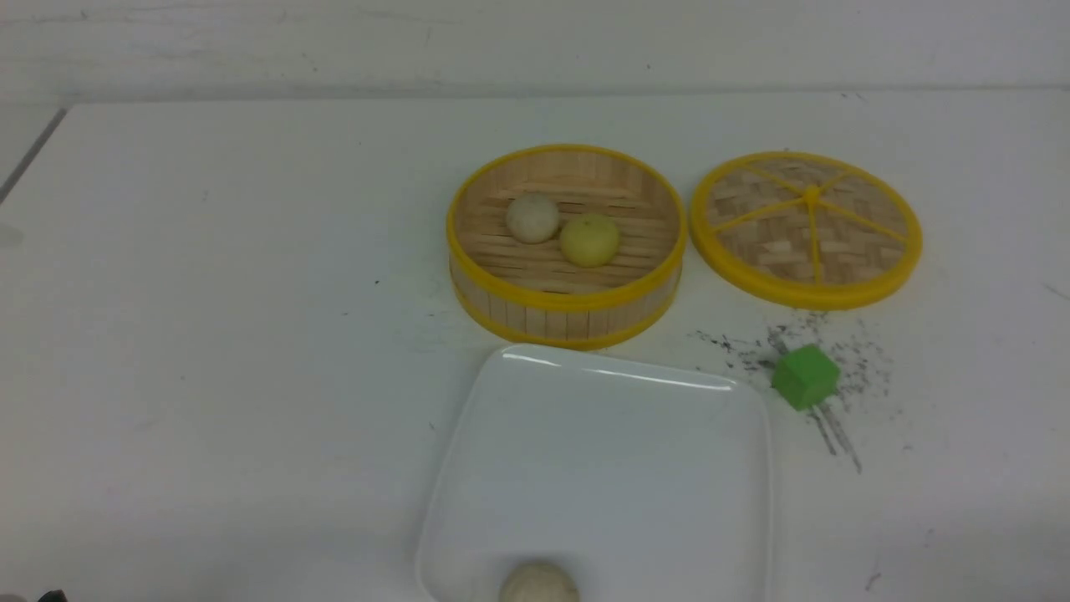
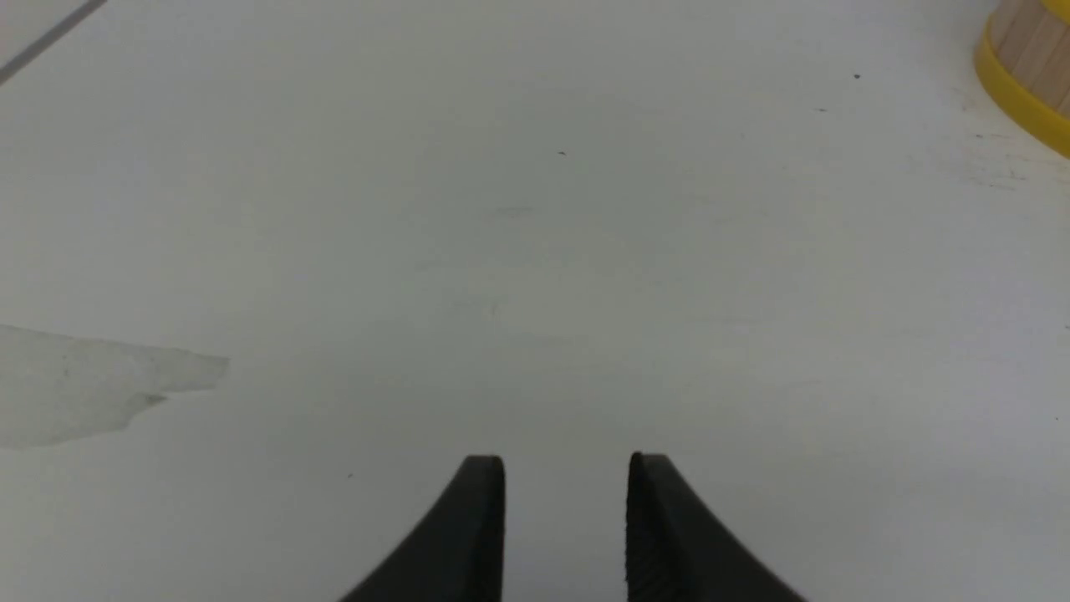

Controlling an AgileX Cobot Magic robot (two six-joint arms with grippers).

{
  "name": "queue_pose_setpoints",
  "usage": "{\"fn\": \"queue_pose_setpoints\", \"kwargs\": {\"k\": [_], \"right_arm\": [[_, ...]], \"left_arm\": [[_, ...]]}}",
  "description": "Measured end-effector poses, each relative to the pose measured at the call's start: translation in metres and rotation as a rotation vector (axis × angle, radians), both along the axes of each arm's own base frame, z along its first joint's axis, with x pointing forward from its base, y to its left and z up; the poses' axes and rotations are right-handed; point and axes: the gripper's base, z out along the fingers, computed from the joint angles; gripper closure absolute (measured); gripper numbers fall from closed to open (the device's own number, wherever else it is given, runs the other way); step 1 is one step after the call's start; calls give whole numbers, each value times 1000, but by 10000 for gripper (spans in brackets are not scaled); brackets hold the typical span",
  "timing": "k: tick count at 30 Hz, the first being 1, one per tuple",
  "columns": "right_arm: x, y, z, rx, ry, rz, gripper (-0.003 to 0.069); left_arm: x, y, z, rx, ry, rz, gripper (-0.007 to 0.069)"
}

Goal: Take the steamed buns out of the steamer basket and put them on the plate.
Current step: Use the right arm to grab the steamed stuffed bun that is closest to it

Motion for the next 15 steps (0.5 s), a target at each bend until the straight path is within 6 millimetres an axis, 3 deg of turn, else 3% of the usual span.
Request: {"fn": "queue_pose_setpoints", "kwargs": {"k": [11,15], "right_arm": [[0,0,0,-1,-7,-2,417],[2,1,9,69,-75,-12,417]], "left_arm": [[0,0,0,0,0,0,384],[0,0,0,0,0,0,384]]}}
